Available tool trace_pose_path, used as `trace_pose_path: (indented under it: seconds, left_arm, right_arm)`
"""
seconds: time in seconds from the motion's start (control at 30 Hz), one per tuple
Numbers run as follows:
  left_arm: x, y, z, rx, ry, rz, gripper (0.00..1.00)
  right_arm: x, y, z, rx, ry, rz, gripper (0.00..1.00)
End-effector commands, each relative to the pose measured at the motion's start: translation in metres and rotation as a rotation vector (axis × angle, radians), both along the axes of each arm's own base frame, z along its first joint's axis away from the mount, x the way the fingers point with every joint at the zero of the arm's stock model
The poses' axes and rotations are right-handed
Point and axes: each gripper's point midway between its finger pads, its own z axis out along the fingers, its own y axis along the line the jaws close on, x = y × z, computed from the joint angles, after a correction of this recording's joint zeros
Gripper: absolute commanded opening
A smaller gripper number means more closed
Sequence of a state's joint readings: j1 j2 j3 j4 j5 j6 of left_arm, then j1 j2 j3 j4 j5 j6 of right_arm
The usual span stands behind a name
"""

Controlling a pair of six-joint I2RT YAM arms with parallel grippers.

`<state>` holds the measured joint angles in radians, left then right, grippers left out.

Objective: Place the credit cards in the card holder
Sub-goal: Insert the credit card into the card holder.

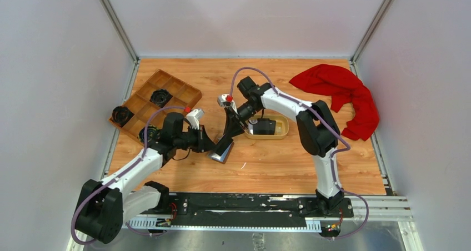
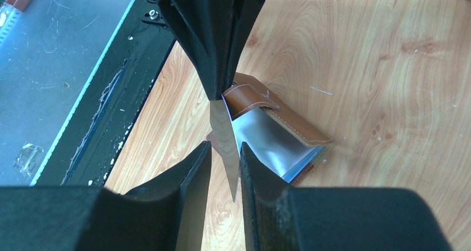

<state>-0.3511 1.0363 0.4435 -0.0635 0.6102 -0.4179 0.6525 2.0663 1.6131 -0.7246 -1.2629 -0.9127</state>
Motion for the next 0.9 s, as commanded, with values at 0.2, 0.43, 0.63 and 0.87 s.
trace_pose_path:
  seconds: [0.2,0.43,0.63,0.87]
  left_arm:
    - [0.006,-0.005,0.019,-0.031,-0.076,-0.016,0.00]
    - [0.007,-0.004,0.018,-0.027,-0.074,-0.004,0.00]
    - [0.014,0.005,0.027,-0.001,-0.118,0.056,0.41]
    - [0.016,0.028,0.028,0.086,-0.144,0.177,0.73]
  right_arm:
    - [-0.013,0.004,-0.007,-0.057,0.056,0.025,0.29]
    - [-0.013,0.003,-0.004,-0.053,0.047,0.025,0.00]
    - [-0.008,-0.005,-0.016,-0.126,0.011,-0.009,0.00]
    - [0.001,-0.004,-0.023,-0.151,0.006,-0.055,0.00]
